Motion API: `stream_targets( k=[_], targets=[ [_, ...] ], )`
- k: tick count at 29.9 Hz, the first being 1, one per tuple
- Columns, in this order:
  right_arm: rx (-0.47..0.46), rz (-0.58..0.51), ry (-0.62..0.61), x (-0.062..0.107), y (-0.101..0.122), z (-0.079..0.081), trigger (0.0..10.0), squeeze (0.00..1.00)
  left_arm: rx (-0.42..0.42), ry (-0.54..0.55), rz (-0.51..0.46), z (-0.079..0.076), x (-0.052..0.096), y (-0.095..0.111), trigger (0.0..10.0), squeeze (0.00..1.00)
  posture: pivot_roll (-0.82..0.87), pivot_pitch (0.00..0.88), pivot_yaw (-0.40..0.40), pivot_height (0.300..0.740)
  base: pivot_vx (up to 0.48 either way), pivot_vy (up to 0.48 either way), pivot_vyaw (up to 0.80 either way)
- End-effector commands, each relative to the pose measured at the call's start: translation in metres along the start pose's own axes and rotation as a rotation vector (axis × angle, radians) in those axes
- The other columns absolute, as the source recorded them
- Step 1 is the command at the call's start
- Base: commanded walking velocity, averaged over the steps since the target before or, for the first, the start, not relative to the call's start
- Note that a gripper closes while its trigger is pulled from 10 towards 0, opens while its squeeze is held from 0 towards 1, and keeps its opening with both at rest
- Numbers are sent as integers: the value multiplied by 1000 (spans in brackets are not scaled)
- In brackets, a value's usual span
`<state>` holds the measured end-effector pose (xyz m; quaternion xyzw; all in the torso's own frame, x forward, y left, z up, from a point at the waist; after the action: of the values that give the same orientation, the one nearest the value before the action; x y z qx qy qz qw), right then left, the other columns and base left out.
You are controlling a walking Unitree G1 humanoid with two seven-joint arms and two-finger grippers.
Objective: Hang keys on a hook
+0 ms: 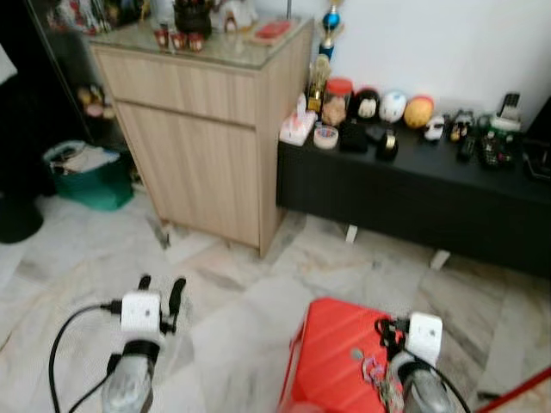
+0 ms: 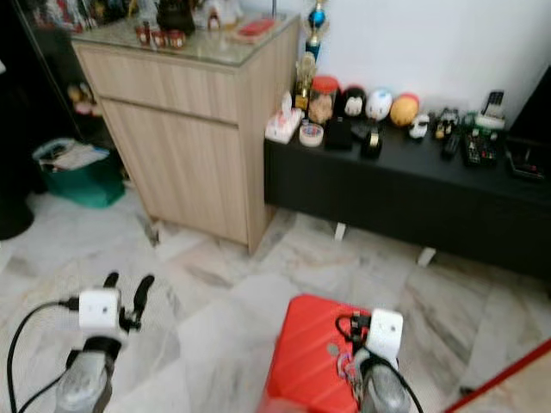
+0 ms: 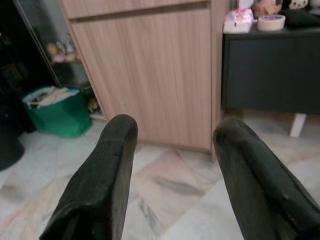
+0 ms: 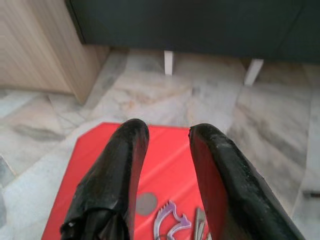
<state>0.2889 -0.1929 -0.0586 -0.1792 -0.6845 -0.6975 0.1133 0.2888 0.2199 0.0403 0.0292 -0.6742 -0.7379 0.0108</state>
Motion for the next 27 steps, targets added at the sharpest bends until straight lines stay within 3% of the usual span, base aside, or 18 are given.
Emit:
stream_targets(
  k=[1,9,22,27],
  targets=[
    [21,-64,11,-1,14,2,10000,0,12,-15,8,-5,5,2,10000,0,39,0,-43,728,0,0,0],
    [17,-82,-31,-5,27,-3,10000,0,33,-7,61,-7,13,-2,10000,0,35,0,-45,708,0,0,0],
    [21,-84,-33,-10,36,0,10000,0,36,-8,87,-5,11,1,10000,0,45,0,-46,629,0,0,0],
    [20,-83,-18,-12,38,4,10000,0,39,-11,104,-6,11,-2,10000,0,47,0,-48,629,0,0,0]
  ],
)
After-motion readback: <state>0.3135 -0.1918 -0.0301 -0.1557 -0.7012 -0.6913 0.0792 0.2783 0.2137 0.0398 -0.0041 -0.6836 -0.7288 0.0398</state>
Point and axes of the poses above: a point about 5 cm out from each wrist's last joint towards the gripper, its own x axis pointing back from the gripper into the wrist, its own y axis along the axis of the wrist's last joint, z = x × y, the point moved 6 cm from there along -x, pointing out of the wrist towards the gripper, and after that the axes turned 5 degrees about x, right-handed, at the moved point
